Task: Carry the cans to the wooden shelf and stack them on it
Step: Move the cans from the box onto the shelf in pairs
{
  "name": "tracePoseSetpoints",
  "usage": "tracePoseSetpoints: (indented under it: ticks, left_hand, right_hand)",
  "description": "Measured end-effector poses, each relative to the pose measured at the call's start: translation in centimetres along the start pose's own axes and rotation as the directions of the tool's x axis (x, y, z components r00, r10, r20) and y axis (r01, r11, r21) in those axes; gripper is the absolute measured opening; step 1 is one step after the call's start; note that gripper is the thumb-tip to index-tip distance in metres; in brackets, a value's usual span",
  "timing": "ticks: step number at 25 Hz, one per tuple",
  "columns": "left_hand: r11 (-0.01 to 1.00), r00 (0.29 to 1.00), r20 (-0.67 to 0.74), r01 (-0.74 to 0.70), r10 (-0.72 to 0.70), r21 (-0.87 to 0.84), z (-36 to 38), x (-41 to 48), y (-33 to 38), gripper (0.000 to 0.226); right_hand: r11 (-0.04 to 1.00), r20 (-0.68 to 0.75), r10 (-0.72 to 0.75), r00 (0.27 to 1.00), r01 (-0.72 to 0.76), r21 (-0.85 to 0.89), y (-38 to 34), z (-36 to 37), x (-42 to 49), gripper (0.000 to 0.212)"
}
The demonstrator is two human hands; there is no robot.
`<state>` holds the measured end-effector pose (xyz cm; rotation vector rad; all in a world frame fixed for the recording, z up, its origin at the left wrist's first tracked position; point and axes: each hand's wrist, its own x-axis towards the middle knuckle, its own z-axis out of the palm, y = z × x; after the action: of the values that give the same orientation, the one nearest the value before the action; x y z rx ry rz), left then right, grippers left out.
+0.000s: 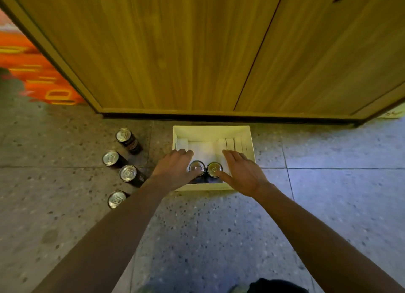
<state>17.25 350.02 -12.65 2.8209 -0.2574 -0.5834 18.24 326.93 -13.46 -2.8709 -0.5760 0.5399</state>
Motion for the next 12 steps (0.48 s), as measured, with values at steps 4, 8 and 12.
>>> tracePoseSetpoints:
  ticks: [4,8,12]
  left_hand:
    - [0.999,0.996,-0.069,-0.05,0.051,0.019,3.7,1.9,-0.9,0.05]
    - [0.996,0.993,-0.074,-0.085,0.087,0.029,5.7,3.1,-1.2,0.05]
    - [0.994,0.989,-0.097,-0.112,0.113,0.015,6.9,4.0,-1.4,0.053]
  right_hand:
    - [0.999,-0.024,-0.047,0.999,0.047,-0.022,0.9,2.8,1.9,0.076]
    - [0.996,0.038,-0.084,0.996,0.084,-0.009,1.2,4.4,3.0,0.084]
    - [0.997,0.029,-0.064,0.998,0.062,0.046,1.8,6.0,4.2,0.078]
